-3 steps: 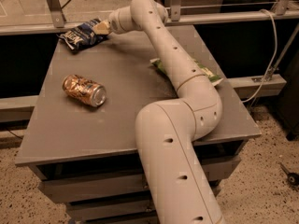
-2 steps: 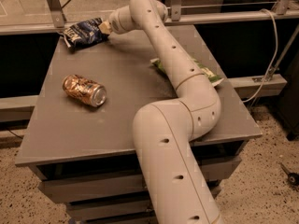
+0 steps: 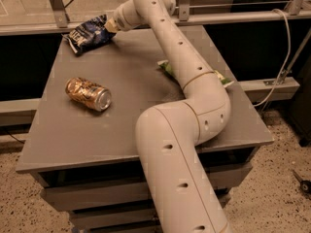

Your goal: Pick blue chip bag

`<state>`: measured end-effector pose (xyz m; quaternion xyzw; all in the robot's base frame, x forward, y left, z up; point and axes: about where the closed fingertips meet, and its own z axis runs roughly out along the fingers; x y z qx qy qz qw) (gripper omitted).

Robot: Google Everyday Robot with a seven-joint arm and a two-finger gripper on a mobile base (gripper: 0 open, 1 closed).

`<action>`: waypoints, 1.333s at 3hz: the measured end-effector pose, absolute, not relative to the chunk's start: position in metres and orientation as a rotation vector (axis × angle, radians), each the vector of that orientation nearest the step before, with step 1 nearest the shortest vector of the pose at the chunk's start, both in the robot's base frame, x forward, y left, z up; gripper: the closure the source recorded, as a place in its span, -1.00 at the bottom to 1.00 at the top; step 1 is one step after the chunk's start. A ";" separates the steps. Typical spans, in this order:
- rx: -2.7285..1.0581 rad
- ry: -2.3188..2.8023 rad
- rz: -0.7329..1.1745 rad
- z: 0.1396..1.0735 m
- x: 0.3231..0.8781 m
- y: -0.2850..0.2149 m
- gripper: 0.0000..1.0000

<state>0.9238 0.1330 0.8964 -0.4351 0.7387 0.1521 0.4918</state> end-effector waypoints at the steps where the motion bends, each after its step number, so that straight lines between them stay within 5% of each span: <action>1: -1.233 1.698 0.247 0.957 0.892 0.122 1.00; 4: -1.502 1.609 0.217 1.031 0.792 0.058 1.00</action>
Offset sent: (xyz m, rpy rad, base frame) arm -0.0783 -0.0350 0.1457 -0.3305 -0.2319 0.2598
